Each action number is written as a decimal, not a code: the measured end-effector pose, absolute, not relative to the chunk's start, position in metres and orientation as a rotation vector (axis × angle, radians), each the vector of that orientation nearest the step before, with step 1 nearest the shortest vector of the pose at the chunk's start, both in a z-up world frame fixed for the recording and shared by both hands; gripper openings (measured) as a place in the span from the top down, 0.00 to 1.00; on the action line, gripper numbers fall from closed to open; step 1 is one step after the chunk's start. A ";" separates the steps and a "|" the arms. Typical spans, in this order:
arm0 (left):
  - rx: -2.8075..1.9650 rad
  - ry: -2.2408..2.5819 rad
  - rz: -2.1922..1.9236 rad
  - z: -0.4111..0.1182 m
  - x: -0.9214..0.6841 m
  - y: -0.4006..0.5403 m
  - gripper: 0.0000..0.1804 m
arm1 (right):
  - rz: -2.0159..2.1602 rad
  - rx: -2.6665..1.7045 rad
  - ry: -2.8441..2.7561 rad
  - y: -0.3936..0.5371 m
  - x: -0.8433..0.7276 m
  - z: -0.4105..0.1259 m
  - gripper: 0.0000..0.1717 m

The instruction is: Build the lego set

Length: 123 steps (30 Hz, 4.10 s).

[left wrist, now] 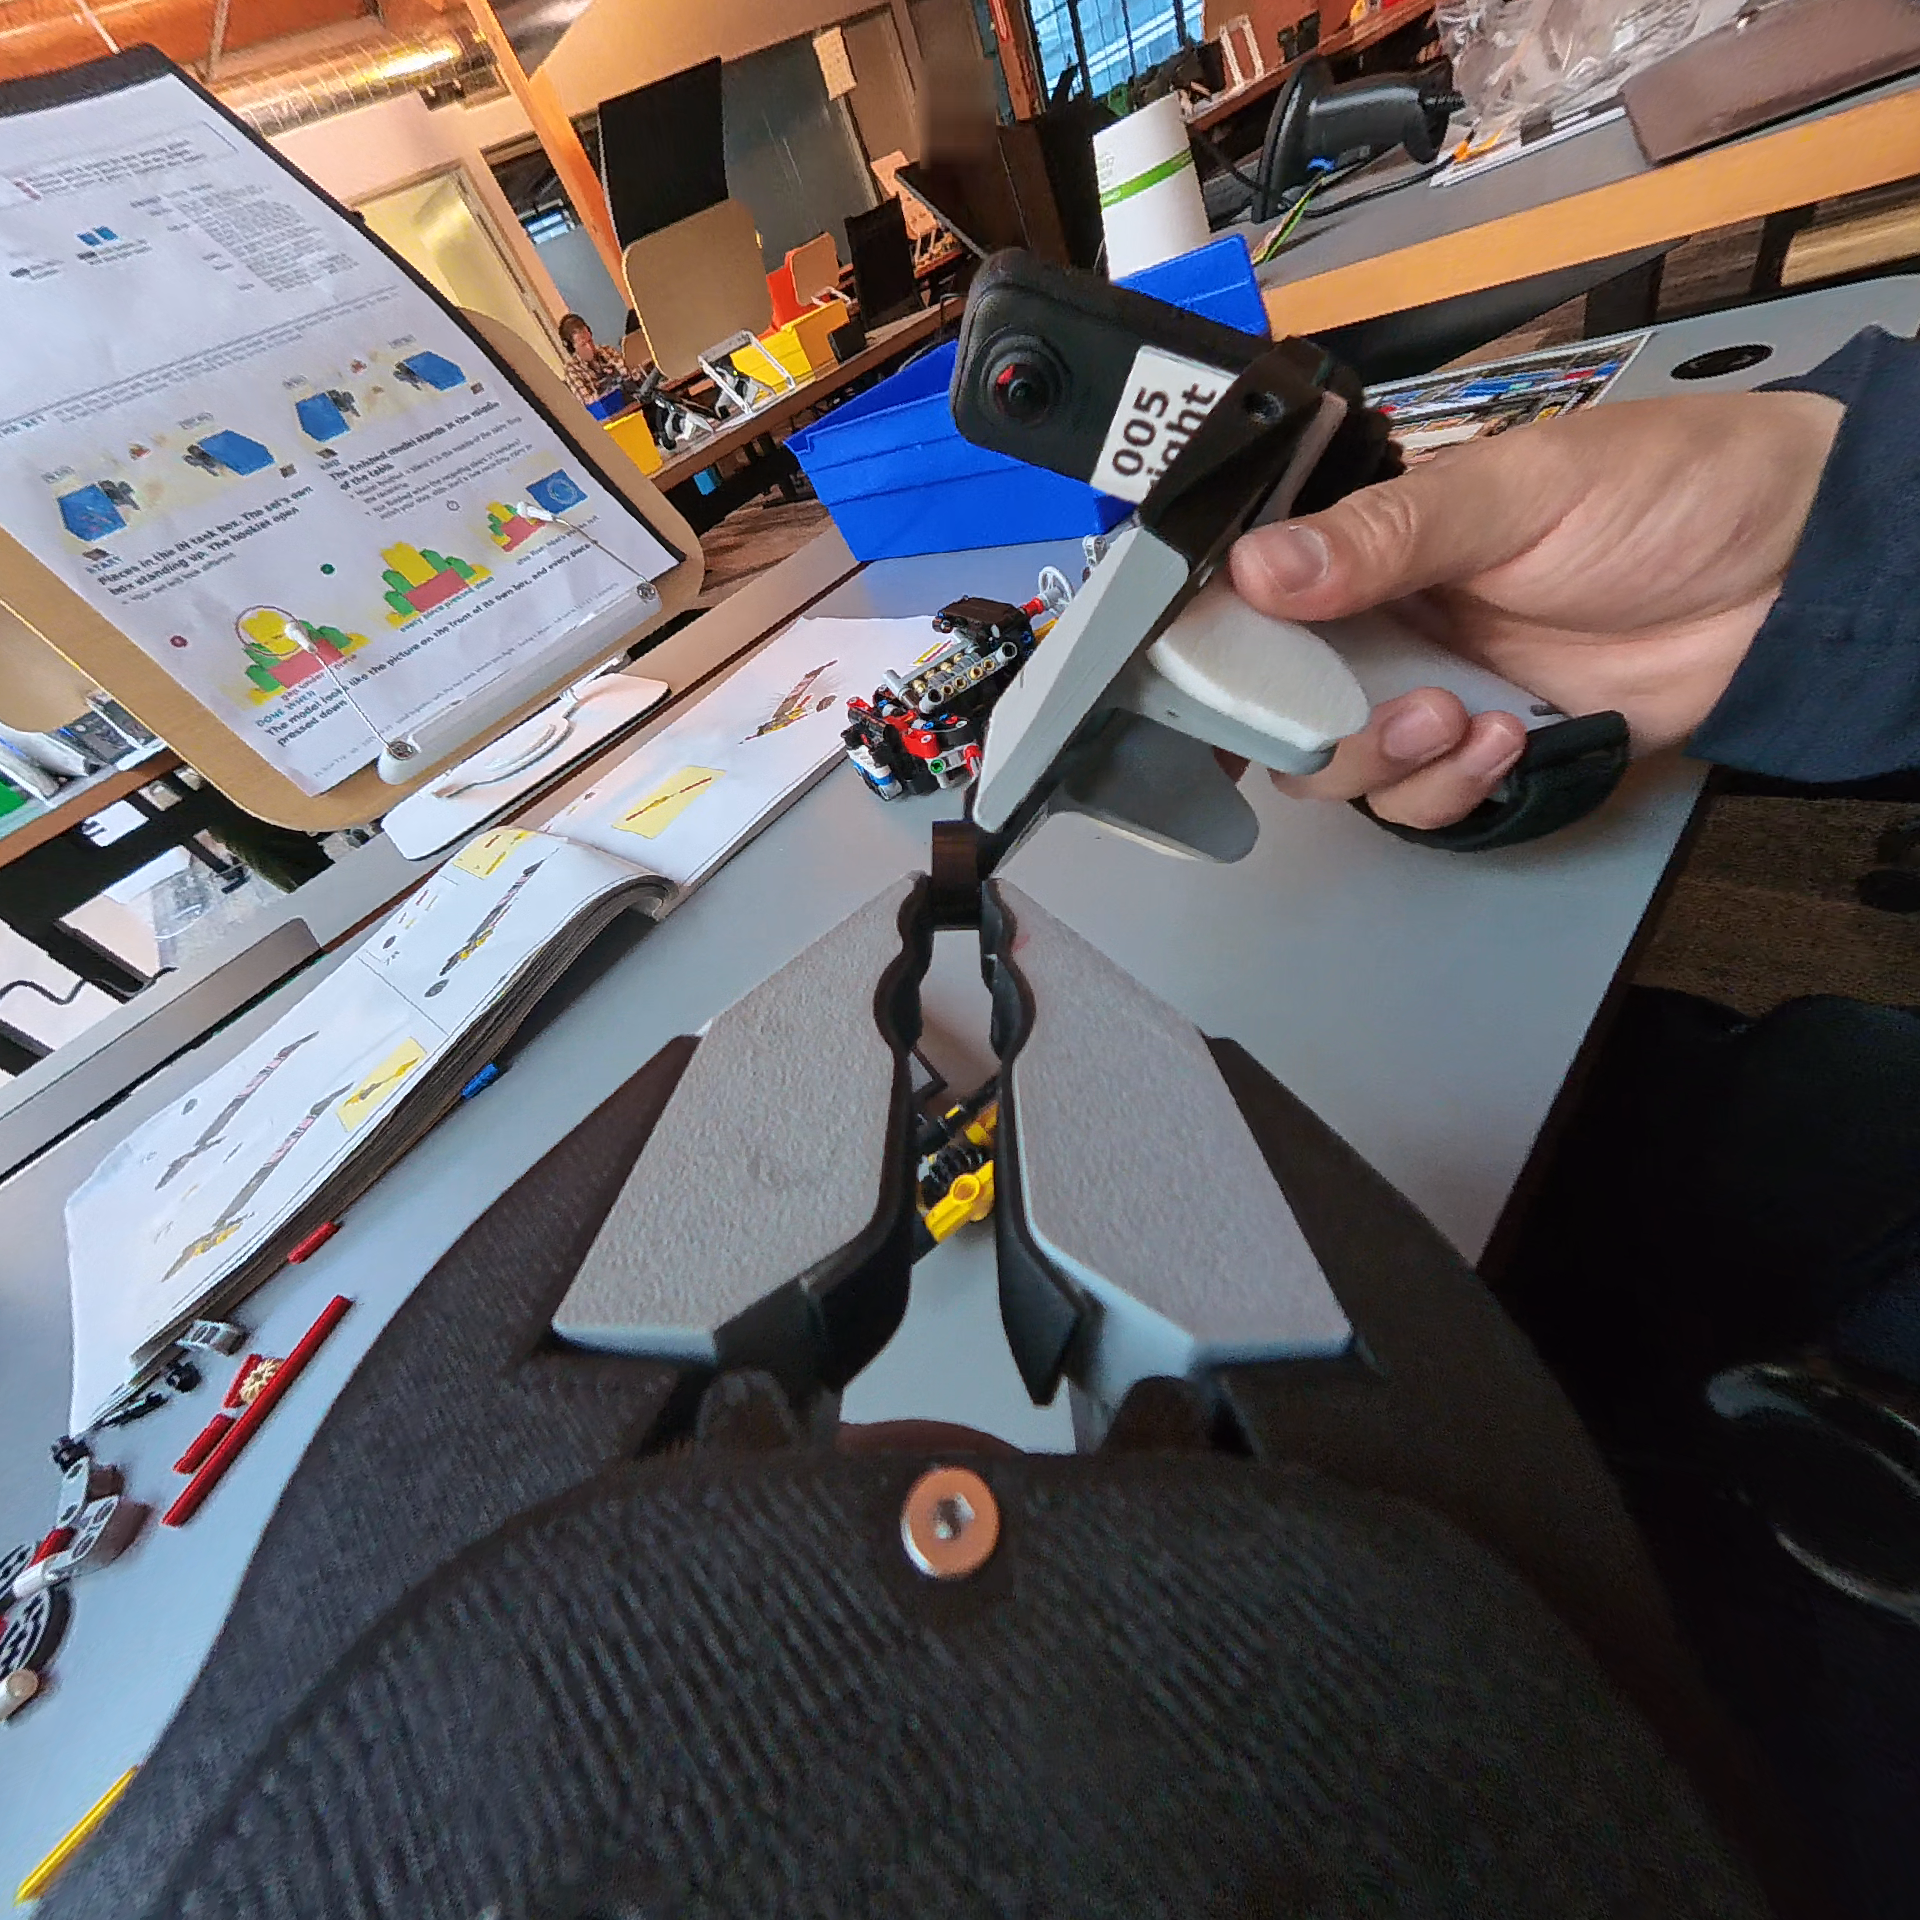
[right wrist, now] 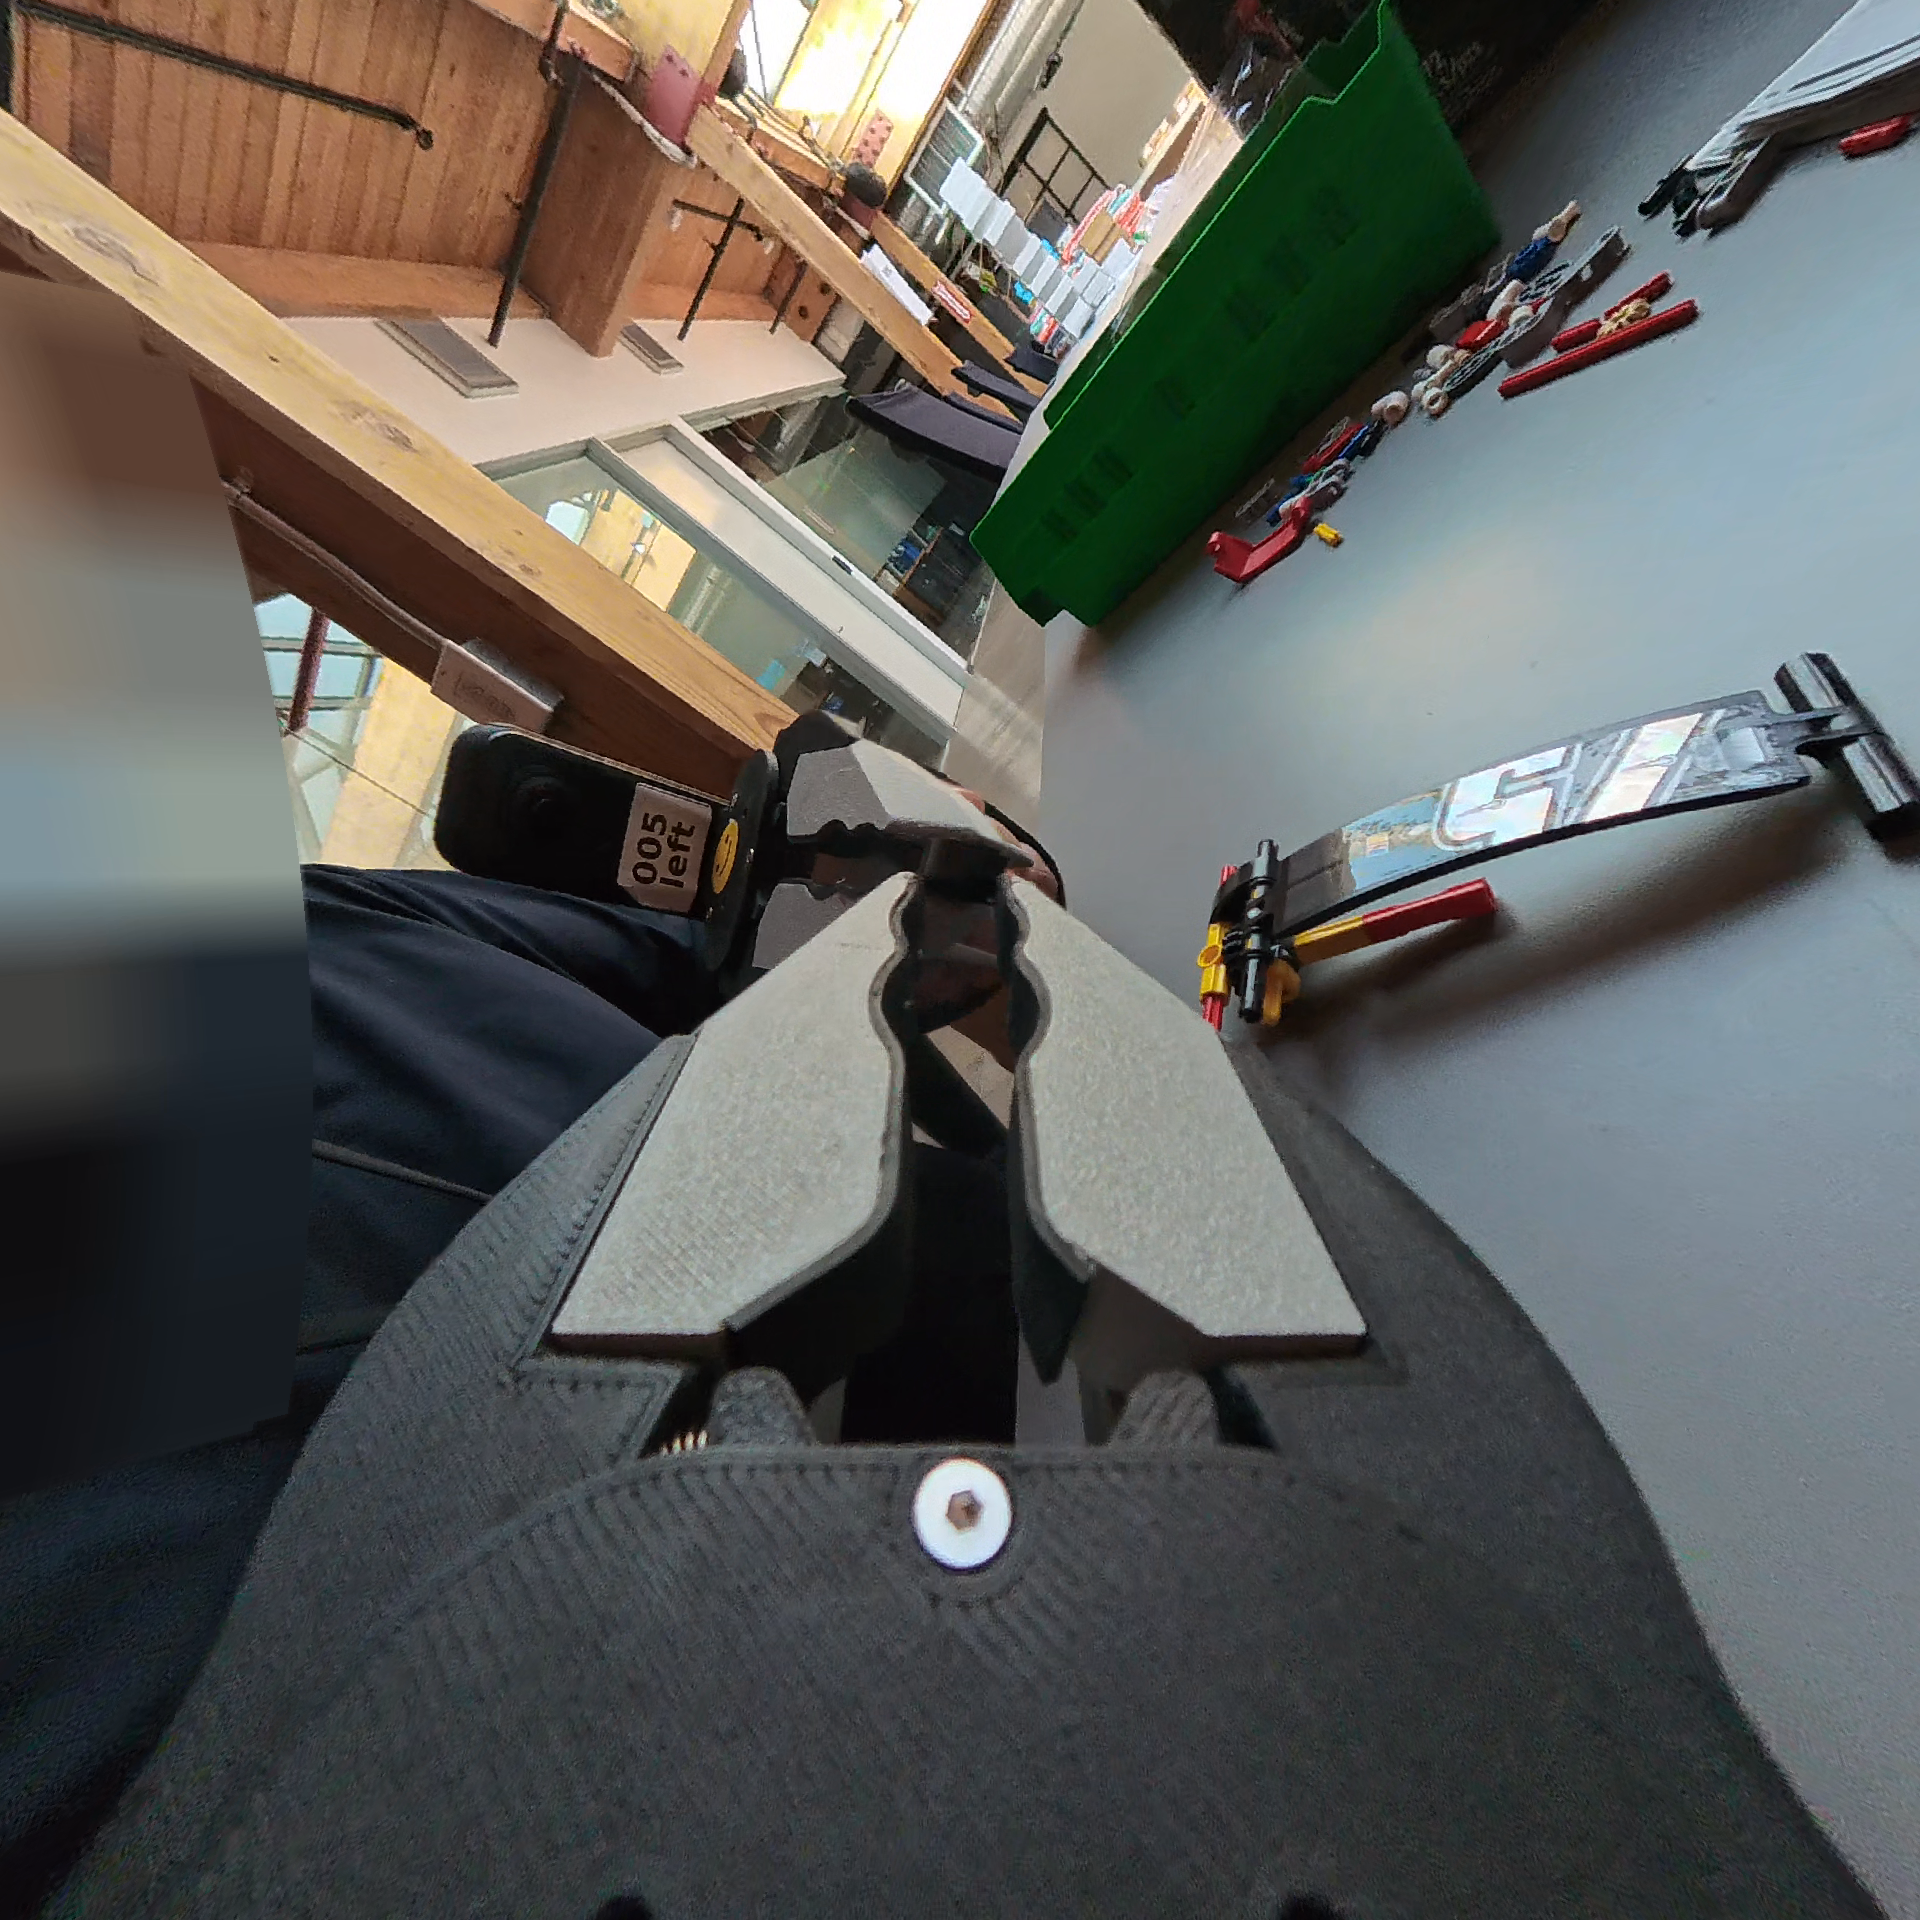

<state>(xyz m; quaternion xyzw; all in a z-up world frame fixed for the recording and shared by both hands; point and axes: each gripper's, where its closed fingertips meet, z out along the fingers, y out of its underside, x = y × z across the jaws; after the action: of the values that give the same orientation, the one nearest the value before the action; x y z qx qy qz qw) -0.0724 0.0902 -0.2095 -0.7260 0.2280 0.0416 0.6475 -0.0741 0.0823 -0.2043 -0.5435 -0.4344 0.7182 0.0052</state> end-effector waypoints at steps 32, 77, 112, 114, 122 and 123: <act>-1.690 0.490 0.128 -0.213 -0.080 0.092 0.97 | 2.402 -1.804 -1.221 0.085 -0.083 -0.209 0.88; -1.617 1.028 -0.489 -0.229 -0.037 0.053 0.87 | 2.488 -1.717 -2.069 0.046 -0.051 -0.223 0.93; -1.549 0.871 -0.200 -0.216 -0.047 0.075 0.87 | 2.399 -1.667 -1.518 0.062 -0.061 -0.211 0.92; -1.586 0.868 -0.166 -0.221 -0.053 0.078 0.85 | 2.384 -1.727 -1.481 0.066 -0.063 -0.216 0.92; -1.859 0.972 -0.150 -0.257 -0.080 0.083 0.73 | 2.205 -2.035 -1.374 0.089 -0.064 -0.246 0.92; -1.875 0.978 -0.142 -0.259 -0.080 0.084 0.74 | 2.203 -2.045 -1.377 0.088 -0.064 -0.247 0.92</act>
<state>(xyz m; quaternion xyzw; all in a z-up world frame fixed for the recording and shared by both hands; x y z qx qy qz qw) -0.0805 0.0837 -0.2588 -0.7717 0.4023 -0.0583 0.4891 -0.0644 0.0882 -0.2471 -0.6165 -0.4150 0.6640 -0.0824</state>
